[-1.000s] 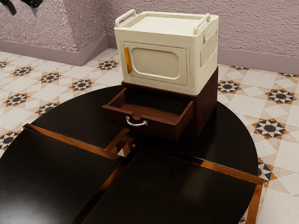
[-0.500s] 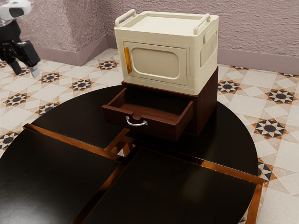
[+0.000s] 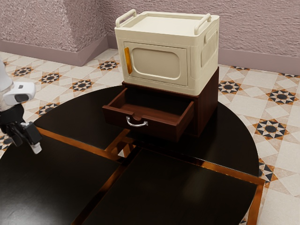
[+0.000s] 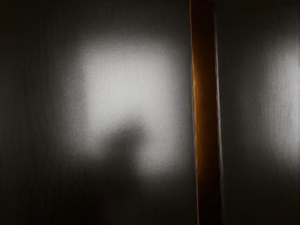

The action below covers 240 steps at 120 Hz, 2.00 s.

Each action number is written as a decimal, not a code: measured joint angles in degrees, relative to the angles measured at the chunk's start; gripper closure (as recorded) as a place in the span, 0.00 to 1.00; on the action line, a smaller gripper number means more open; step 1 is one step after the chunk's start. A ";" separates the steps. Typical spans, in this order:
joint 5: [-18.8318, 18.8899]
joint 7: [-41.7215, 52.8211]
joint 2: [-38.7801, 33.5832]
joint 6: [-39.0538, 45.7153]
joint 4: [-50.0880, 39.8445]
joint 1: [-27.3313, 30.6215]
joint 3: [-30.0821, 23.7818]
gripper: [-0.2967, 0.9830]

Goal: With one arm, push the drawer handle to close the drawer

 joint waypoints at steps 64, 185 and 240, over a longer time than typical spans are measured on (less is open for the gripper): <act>-5.29 -8.00 29.58 16.35 12.47 -6.15 -5.68 0.25; -9.38 -15.94 44.03 31.43 20.12 -8.71 -5.51 0.28; -2.91 -13.28 59.42 32.41 34.70 -9.07 -5.15 0.80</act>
